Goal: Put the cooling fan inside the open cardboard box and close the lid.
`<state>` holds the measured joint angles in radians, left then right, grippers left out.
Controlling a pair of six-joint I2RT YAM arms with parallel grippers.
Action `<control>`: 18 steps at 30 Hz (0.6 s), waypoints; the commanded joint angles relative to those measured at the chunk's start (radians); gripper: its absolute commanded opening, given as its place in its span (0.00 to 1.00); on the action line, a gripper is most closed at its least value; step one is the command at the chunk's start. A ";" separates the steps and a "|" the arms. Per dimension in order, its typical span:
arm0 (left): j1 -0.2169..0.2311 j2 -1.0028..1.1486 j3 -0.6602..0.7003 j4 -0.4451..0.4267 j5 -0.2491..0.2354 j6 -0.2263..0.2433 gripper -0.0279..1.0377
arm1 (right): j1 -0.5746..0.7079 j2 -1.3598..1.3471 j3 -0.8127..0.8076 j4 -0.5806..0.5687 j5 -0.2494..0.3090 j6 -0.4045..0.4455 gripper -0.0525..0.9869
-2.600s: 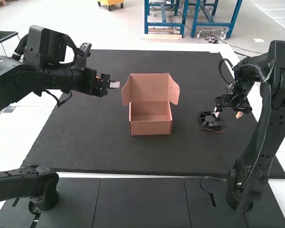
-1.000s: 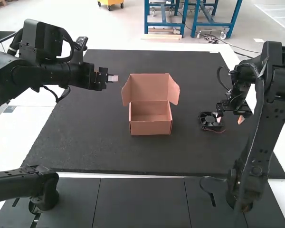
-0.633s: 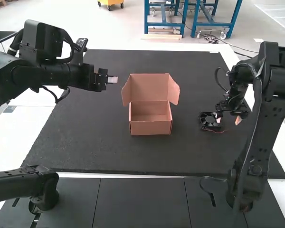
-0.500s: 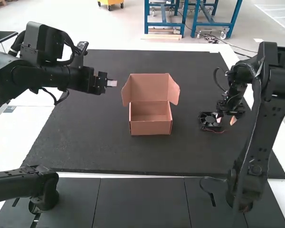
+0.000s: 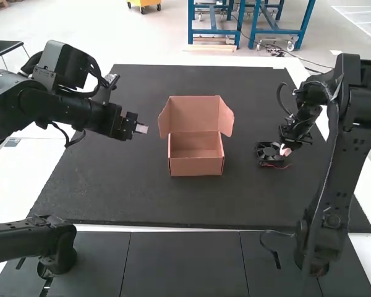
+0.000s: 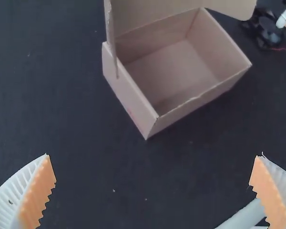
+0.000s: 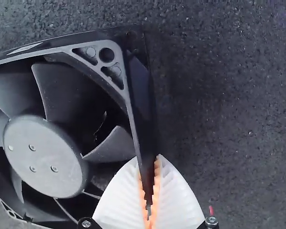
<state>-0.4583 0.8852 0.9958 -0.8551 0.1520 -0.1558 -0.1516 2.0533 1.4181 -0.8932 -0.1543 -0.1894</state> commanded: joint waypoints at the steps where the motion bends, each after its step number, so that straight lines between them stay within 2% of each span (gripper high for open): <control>1: 0.009 0.003 0.003 0.001 -0.009 0.024 0.93 | 0.011 0.015 0.047 -0.036 -0.047 0.015 0.03; 10: 0.010 0.004 -0.011 -0.004 -0.043 0.045 0.93 | 0.011 -0.110 0.081 -0.124 -0.087 0.048 0.03; 18: 0.010 0.004 -0.023 -0.009 -0.052 0.053 0.93 | 0.020 -0.298 0.012 -0.201 -0.177 0.096 0.03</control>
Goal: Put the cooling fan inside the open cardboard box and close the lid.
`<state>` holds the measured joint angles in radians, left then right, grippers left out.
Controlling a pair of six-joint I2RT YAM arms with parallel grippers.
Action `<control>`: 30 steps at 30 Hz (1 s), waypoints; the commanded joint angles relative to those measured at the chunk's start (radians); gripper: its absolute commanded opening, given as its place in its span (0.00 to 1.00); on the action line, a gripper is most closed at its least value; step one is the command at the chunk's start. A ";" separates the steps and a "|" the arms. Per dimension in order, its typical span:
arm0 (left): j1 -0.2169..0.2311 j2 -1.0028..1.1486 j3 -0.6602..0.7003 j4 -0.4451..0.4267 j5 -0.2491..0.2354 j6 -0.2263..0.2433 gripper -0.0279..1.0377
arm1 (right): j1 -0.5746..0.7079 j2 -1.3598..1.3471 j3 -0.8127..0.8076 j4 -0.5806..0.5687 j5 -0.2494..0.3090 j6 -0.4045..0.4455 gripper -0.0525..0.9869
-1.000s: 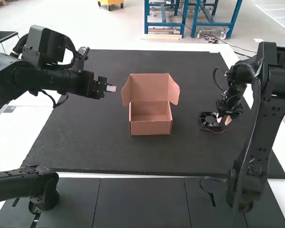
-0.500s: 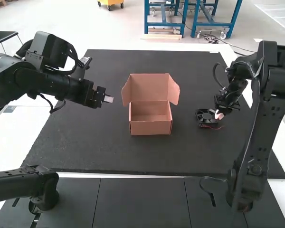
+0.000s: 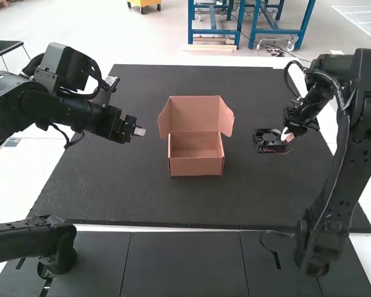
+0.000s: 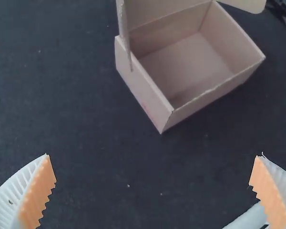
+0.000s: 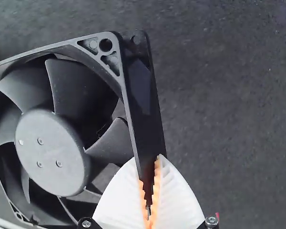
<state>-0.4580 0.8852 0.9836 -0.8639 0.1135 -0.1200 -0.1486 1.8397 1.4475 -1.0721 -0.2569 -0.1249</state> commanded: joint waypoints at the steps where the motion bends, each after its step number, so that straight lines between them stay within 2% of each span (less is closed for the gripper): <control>1: 0.010 0.004 -0.014 -0.003 -0.014 0.022 0.93 | 0.017 -0.112 -0.032 -0.032 -0.082 0.033 0.03; 13: 0.013 0.004 -0.022 -0.024 -0.035 0.059 0.93 | 0.043 -0.424 -0.237 -0.091 -0.153 0.064 0.03; 21: 0.013 0.004 -0.023 -0.018 -0.051 0.059 0.93 | 0.161 -0.602 -0.315 -0.107 -0.191 0.154 0.03; 30: 0.013 0.000 -0.023 0.011 -0.058 0.059 0.93 | 0.371 -0.712 -0.360 -0.104 -0.219 0.330 0.03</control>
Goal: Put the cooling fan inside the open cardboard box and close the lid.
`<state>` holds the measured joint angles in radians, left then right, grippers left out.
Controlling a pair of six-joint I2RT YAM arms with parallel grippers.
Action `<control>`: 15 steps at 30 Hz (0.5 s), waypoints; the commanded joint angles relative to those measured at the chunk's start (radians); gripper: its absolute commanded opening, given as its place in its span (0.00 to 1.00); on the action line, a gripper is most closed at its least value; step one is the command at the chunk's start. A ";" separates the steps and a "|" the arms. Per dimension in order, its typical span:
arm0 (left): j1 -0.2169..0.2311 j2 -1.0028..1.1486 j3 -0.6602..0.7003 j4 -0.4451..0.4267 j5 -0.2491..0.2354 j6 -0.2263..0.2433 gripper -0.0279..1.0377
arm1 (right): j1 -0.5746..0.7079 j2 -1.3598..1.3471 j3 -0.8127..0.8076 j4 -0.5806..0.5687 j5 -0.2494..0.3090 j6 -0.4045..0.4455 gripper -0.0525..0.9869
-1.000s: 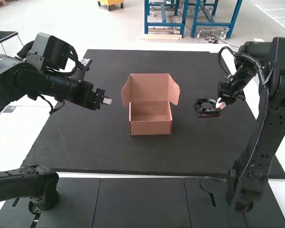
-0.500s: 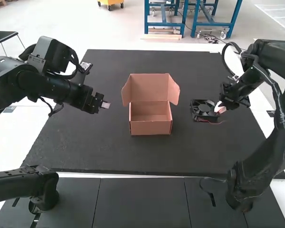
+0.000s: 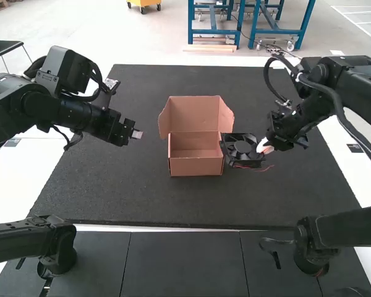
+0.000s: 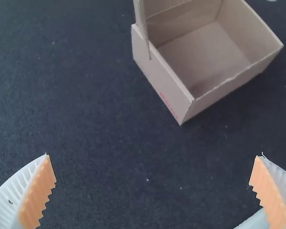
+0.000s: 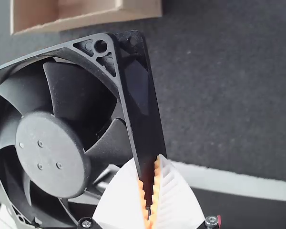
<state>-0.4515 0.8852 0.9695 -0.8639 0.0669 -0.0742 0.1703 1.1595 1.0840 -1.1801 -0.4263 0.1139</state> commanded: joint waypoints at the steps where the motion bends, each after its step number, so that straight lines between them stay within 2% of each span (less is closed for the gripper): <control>1: 0.007 -0.002 -0.009 0.012 -0.013 0.013 0.93 | 0.080 -0.037 0.004 0.008 -0.049 0.113 0.03; 9: 0.007 -0.009 -0.009 0.040 -0.012 0.013 0.93 | 0.241 -0.043 -0.001 0.103 -0.098 0.263 0.03; 15: 0.007 -0.012 -0.009 0.040 -0.010 0.013 0.93 | 0.287 -0.043 -0.018 0.168 -0.095 0.297 0.03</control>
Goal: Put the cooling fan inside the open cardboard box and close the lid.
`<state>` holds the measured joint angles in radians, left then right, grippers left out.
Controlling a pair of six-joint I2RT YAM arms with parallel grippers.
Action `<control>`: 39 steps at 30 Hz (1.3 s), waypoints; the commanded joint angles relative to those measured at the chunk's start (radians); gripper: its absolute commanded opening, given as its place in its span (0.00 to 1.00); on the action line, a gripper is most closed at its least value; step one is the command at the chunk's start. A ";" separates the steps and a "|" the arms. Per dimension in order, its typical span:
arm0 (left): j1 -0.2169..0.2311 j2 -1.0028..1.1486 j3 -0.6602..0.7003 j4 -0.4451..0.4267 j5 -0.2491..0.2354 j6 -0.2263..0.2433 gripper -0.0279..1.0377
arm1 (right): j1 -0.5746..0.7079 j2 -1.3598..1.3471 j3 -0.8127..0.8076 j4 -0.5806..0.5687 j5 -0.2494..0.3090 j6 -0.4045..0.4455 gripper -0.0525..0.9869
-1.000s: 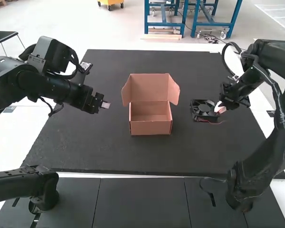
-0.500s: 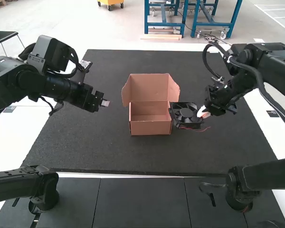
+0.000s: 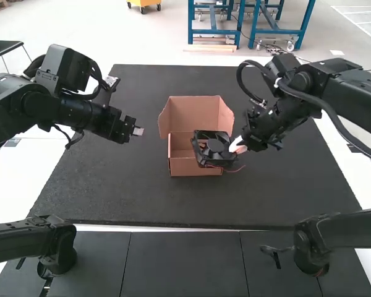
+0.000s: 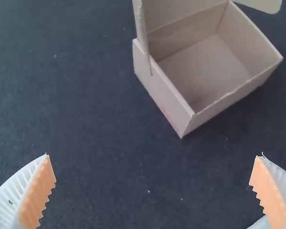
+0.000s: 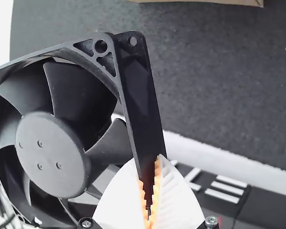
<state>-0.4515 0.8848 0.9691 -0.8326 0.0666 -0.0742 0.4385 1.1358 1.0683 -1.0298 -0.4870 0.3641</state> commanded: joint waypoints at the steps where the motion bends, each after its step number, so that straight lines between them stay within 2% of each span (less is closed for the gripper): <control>1: 0.007 -0.014 -0.009 0.009 -0.011 0.011 0.93 | 0.020 -0.019 -0.005 0.027 -0.035 0.052 0.03; 13: 0.007 -0.014 -0.012 0.026 -0.011 0.010 0.93 | 0.029 0.027 -0.041 0.134 -0.024 0.055 0.03; 26: 0.007 -0.012 -0.012 0.049 -0.011 0.005 0.93 | 0.098 0.188 0.005 0.266 0.039 0.049 0.03; 29: 0.007 -0.014 -0.012 0.056 -0.011 0.005 0.93 | 0.100 0.216 0.018 0.297 0.079 0.047 0.03; 39: 0.007 -0.007 -0.012 0.078 -0.010 0.005 0.93 | 0.144 0.344 0.091 0.343 0.139 0.041 0.03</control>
<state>-0.4515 0.8848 0.9691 -0.7681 0.0666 -0.0746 0.5503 1.4620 1.1107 -0.7017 -0.3698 0.4076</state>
